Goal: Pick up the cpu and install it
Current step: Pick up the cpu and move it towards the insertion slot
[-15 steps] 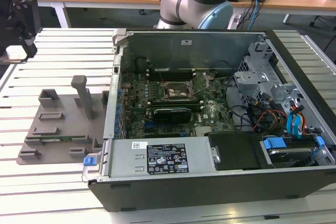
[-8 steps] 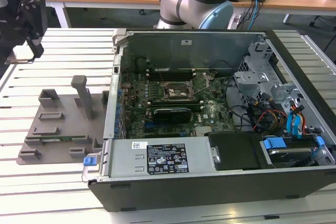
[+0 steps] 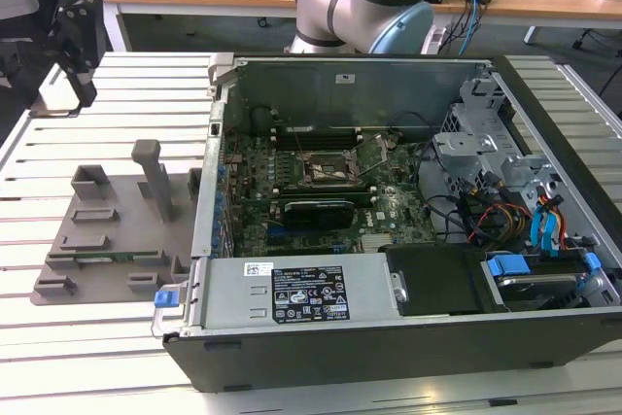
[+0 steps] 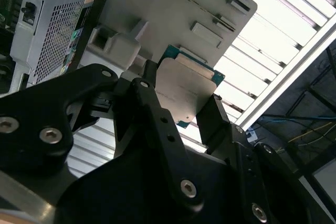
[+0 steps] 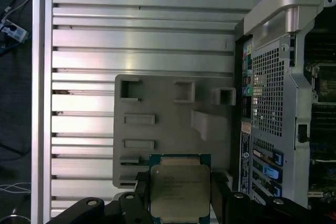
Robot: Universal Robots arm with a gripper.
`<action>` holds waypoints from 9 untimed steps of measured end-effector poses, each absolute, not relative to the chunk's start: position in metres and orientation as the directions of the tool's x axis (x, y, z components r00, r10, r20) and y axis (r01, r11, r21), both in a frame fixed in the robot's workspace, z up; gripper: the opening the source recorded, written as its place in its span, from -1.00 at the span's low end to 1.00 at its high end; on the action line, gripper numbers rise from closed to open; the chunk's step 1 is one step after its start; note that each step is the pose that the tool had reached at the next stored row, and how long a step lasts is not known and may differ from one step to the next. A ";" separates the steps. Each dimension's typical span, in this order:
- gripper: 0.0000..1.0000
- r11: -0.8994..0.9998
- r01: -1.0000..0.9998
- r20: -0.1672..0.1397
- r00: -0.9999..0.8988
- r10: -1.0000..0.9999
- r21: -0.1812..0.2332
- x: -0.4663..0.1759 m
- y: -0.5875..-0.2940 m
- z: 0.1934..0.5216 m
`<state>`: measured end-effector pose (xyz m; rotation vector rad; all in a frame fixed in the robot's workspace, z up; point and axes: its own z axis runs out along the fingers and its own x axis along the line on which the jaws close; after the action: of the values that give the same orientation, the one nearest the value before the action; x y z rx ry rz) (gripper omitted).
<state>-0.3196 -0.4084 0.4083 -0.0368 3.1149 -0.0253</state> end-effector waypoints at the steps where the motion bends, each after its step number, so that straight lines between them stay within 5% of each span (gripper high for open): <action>1: 0.09 1.000 -0.023 -0.026 -0.999 -0.024 -0.017 -0.319 -0.408 0.408; 9: 0.09 1.000 -0.023 -0.026 -0.999 -0.024 -0.017 -0.308 -0.408 0.408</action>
<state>-0.3078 -0.4083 0.4083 -0.0366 3.1149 -0.0252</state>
